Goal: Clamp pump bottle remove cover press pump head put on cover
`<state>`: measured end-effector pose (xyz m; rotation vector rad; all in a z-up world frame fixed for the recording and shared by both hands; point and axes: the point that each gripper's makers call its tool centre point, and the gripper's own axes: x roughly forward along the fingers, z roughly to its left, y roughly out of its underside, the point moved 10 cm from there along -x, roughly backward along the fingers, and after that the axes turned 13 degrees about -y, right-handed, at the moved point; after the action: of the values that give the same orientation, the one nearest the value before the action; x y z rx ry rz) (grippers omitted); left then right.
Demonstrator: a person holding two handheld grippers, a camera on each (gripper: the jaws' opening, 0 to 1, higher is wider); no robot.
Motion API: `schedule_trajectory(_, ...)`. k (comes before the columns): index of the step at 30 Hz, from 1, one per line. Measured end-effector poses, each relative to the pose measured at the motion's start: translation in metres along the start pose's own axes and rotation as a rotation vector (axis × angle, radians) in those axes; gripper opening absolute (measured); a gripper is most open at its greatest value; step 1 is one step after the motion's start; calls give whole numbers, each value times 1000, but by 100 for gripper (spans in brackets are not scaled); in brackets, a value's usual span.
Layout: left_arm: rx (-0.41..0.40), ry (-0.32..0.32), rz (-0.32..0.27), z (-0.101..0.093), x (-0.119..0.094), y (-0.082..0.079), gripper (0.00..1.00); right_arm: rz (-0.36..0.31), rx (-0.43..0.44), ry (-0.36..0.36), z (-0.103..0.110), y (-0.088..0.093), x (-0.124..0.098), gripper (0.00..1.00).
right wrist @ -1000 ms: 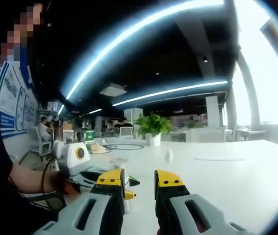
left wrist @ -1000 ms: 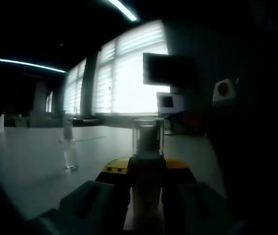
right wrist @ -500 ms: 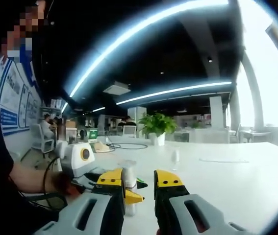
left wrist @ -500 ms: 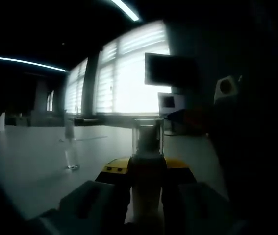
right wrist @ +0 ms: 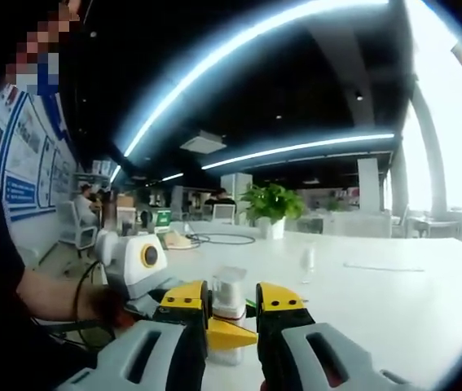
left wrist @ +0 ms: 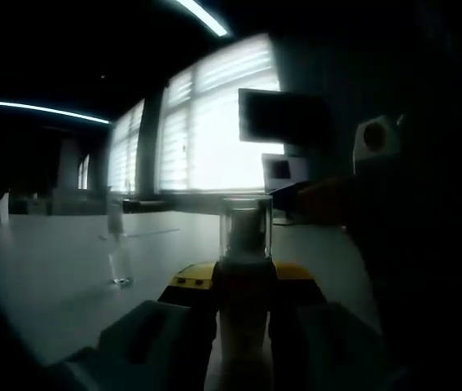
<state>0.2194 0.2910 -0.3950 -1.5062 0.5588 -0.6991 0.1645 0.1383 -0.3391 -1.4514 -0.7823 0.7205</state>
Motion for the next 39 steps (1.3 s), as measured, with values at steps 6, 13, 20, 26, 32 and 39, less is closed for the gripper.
schedule_trajectory(6,0,-2,1,-2,0,0,14,9,-3,-6,0,-1,5,18)
schedule_trajectory(13,-5,-5,5,-1,-1,-1,14,20,1,0,0,1,10,18)
schedule_trajectory(20,-6,-6,7,-1,-1,-1,14,34,-9,-8,1,1,17,18)
schedule_trajectory(26,5,-2,4,-2,-1,-1,14,48,-23,-12,-2,0,19,18)
schedule_trajectory(32,5,-3,3,-3,-1,-1,14,56,-24,-12,0,2,24,18)
schedule_trajectory(39,-3,-9,7,-2,-1,-1,14,49,-5,9,1,5,25,18)
